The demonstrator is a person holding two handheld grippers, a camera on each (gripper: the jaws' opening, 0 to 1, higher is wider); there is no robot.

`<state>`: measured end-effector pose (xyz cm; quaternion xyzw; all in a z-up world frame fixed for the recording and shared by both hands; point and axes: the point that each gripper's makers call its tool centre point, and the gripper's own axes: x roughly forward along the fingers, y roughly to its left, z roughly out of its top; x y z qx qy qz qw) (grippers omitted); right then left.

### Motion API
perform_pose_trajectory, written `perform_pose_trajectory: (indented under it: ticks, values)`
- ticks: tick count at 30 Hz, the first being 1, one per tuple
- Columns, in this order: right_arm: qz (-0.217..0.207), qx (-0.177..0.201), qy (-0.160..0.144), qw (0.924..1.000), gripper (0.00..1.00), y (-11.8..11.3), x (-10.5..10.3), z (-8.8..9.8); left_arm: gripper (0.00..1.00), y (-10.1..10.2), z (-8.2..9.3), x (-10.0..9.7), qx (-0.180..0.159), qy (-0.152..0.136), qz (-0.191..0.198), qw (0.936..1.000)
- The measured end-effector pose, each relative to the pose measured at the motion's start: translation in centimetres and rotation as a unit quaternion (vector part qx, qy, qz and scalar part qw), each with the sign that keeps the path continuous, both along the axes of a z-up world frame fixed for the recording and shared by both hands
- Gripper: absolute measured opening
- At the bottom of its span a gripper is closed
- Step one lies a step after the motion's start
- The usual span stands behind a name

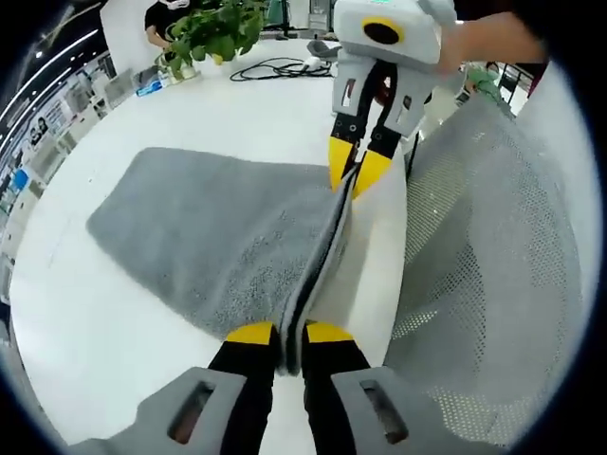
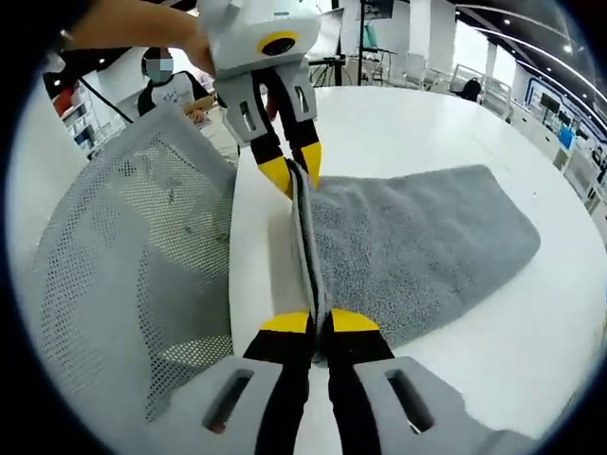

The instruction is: Fold the towel on the table until its edges align and the towel forms a compact rectangular stack.

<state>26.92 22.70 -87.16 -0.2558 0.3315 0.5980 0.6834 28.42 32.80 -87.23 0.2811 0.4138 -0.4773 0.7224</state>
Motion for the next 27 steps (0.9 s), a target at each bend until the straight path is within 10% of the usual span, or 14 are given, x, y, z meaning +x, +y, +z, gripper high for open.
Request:
perform_pose_trajectory:
  ticks: [27]
  values:
    - [-0.031,0.093,0.028,0.9948,0.03,1.1,0.3,8.5,0.09,0.6,9.3,-0.1,-0.052,-0.039,-0.03,0.9974]
